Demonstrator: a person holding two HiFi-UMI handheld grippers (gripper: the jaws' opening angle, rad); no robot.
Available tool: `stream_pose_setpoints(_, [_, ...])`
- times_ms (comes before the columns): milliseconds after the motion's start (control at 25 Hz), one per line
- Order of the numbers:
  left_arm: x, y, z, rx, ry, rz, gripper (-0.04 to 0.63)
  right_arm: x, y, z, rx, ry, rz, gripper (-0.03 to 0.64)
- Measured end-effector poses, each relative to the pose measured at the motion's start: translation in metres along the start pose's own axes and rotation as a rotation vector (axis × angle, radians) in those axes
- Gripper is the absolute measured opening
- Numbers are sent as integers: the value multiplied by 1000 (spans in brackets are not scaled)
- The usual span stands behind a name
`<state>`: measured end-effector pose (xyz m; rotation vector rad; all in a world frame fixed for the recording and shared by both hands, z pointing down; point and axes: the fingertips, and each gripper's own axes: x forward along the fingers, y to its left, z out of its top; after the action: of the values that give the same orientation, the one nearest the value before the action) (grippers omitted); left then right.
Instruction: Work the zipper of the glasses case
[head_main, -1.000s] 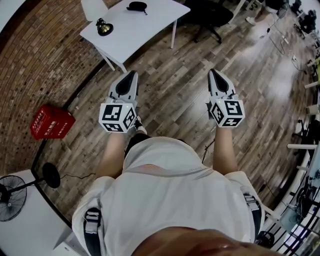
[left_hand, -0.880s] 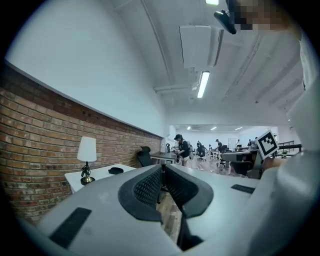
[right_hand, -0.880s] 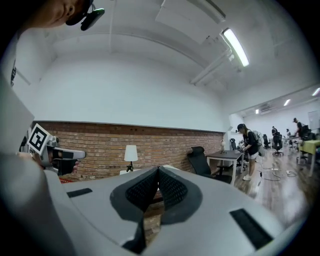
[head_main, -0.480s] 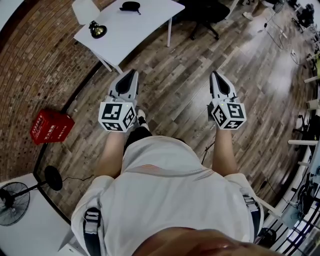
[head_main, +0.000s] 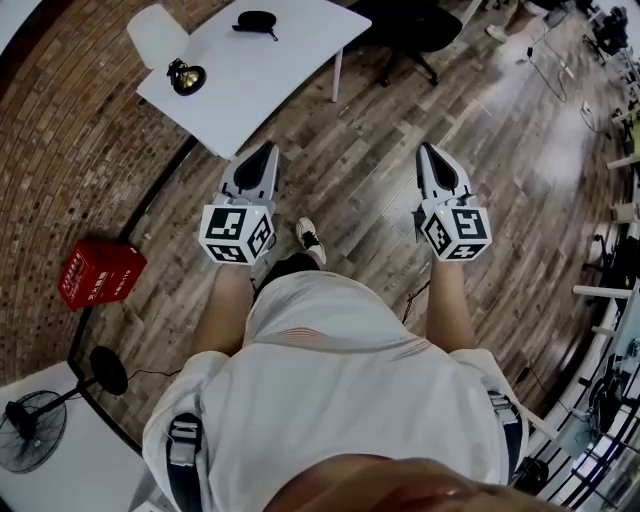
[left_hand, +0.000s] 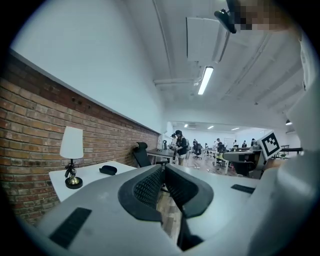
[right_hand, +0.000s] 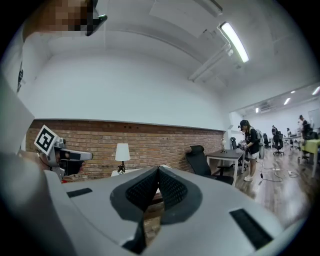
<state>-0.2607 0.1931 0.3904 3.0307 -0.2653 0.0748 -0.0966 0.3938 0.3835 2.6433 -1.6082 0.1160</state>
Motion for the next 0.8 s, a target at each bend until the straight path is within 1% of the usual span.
stream_pose_setpoints(160, [47,29,19,-2,-15,-4,29,55,-21,12,-23,31,-14,51])
stream_pose_setpoints(240, [65,52,25,-8,-15,8,29,86,-22,19,-30,37,-5,51])
stream_pose_setpoints(400, [95,100,26,-45,-9,49,29,152,-15,24,-55,63,47,51])
stream_pose_setpoints(600, [123,152,24,-64,-19,95,29,227,-12,27,-34,84,96,51])
stream_pose_setpoints(720, [134,180,23,-81,-16,119,29,260,-4,30,-29,88,125,51])
stream_pose_setpoints(800, [140,191,26,-88,-18,128,29,276,-1,29,-28,102,144,51])
